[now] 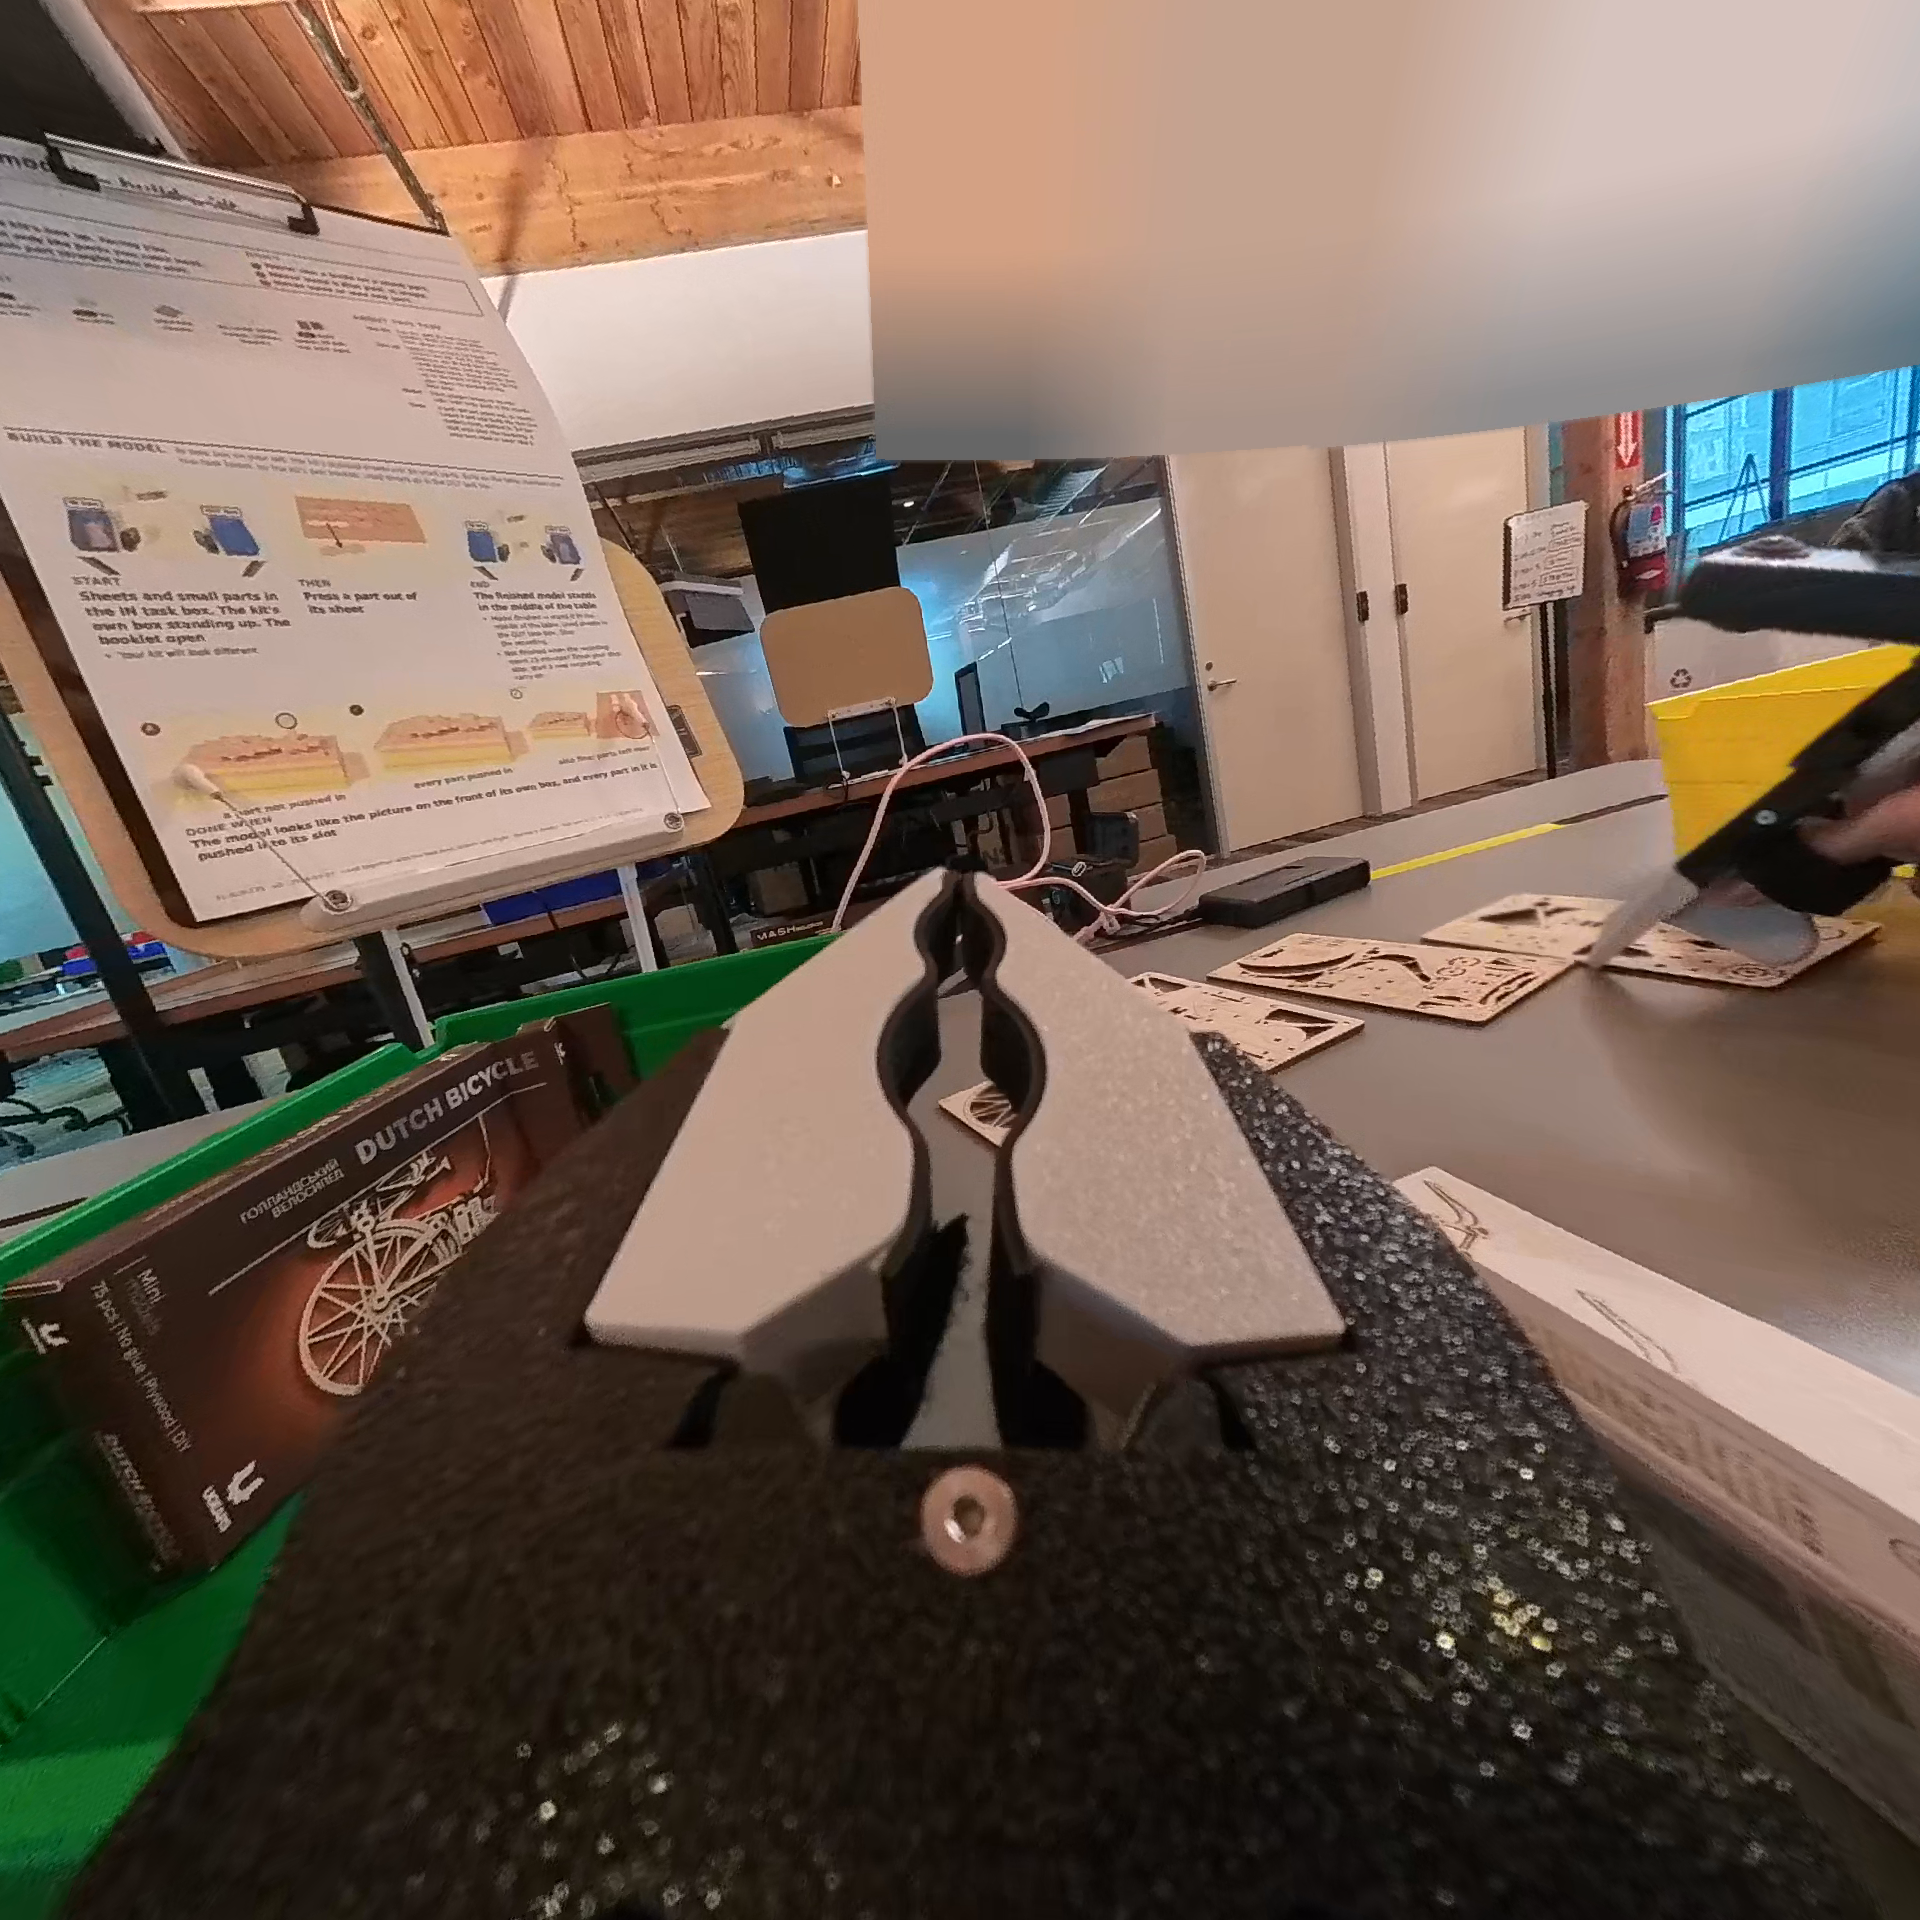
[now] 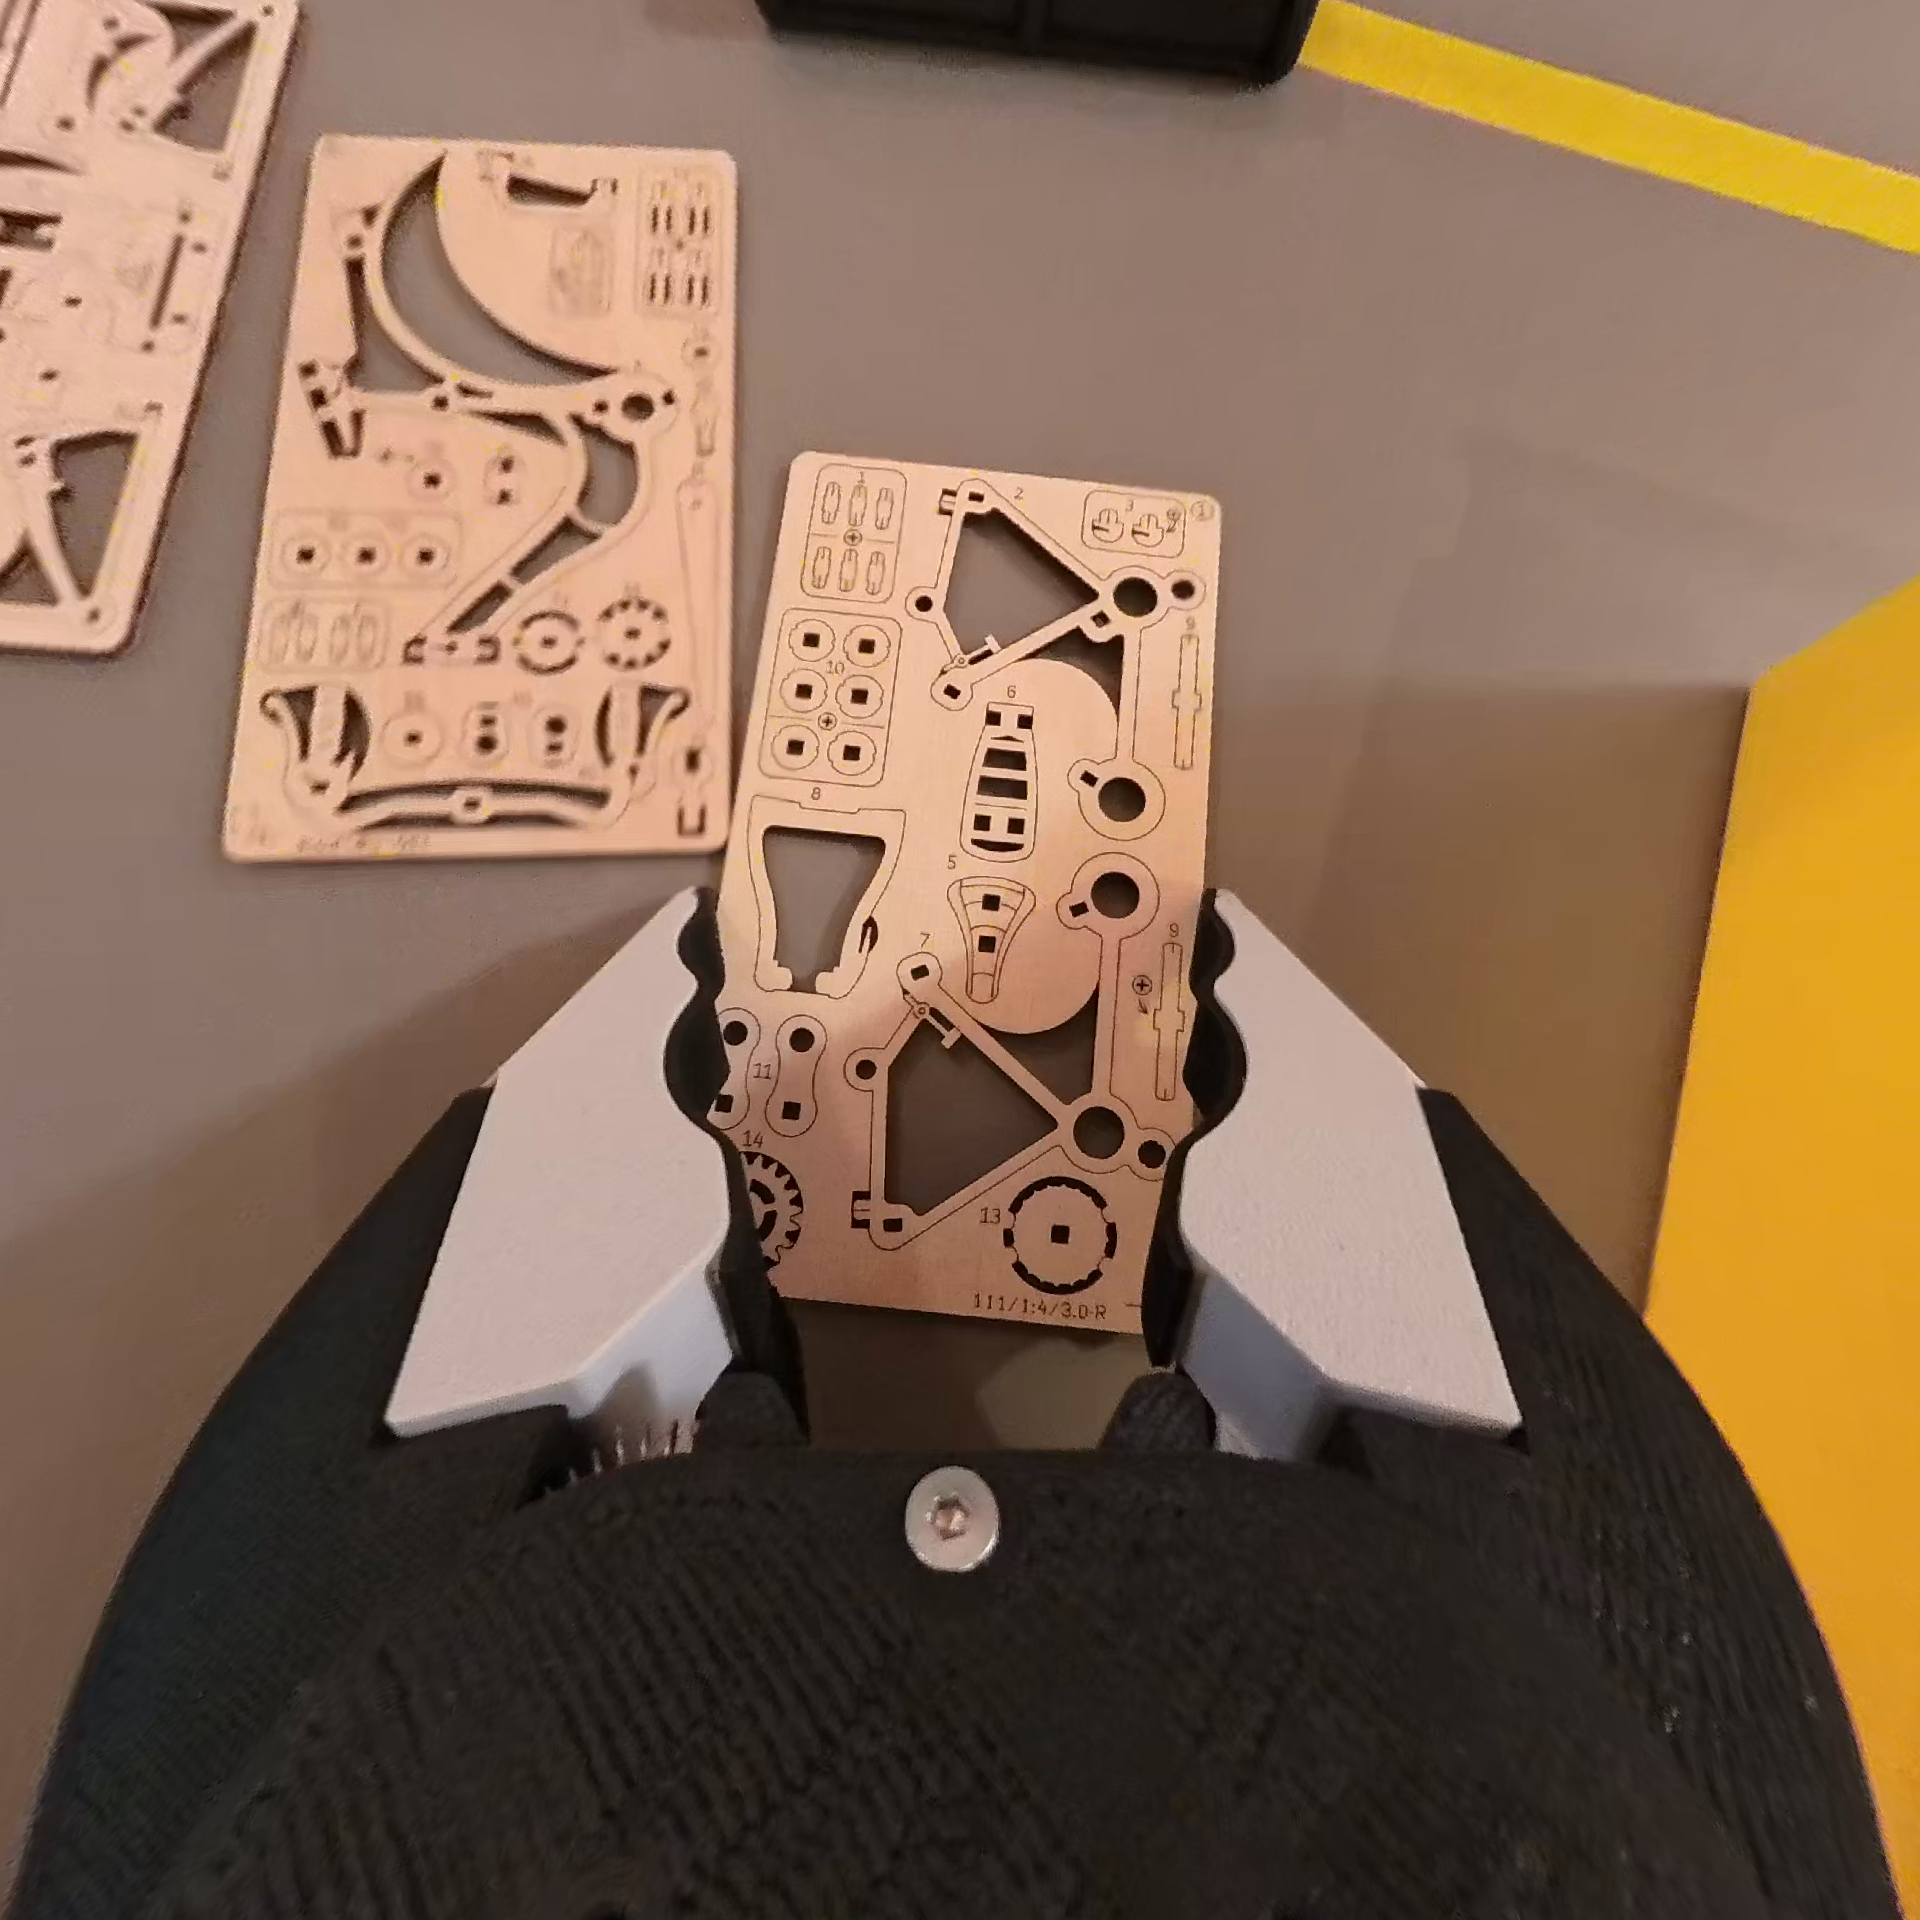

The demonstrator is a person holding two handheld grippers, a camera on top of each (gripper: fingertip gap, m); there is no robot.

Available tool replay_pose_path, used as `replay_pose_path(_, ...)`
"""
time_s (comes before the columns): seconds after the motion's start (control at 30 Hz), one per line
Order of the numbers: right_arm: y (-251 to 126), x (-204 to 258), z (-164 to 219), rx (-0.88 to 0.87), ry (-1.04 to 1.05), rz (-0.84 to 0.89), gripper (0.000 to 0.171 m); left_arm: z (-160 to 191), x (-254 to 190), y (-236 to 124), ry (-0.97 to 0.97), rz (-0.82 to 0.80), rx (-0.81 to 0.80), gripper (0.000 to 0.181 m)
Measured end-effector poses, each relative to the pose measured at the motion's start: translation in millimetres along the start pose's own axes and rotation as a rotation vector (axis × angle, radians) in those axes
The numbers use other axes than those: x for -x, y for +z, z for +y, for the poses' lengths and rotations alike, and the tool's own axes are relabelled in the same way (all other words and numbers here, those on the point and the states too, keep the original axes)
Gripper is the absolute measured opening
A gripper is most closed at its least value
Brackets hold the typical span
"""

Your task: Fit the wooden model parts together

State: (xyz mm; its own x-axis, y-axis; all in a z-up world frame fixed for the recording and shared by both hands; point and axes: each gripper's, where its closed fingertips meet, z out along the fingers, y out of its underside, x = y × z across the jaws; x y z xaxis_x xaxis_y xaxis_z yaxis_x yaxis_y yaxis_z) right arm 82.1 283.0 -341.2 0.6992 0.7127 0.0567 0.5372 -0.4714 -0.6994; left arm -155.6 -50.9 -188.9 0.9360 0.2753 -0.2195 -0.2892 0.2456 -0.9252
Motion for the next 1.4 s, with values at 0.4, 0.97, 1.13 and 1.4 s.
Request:
replay_pose_path(0.4,-59.0,29.7,59.2,-0.019,0.016,-0.053,0.09,6.9,-2.4,2.4,-0.008,0.011,0.029,0.0)
replay_pose_path(0.97,-104.6,113.4,95.5,-0.042,-0.13,-0.279,0.09,18.6,1.5,6.1,0.047,-0.028,0.09,0.0)
replay_pose_path(1.13,-107.7,131.0,98.2,-0.052,-0.18,-0.313,0.09,19.9,3.5,5.9,0.048,-0.039,0.098,0.0)
replay_pose_path(1.4,-120.1,130.4,75.9,-0.177,-0.174,-0.357,0.083,21.2,4.6,6.1,0.055,-0.045,0.105,0.0)
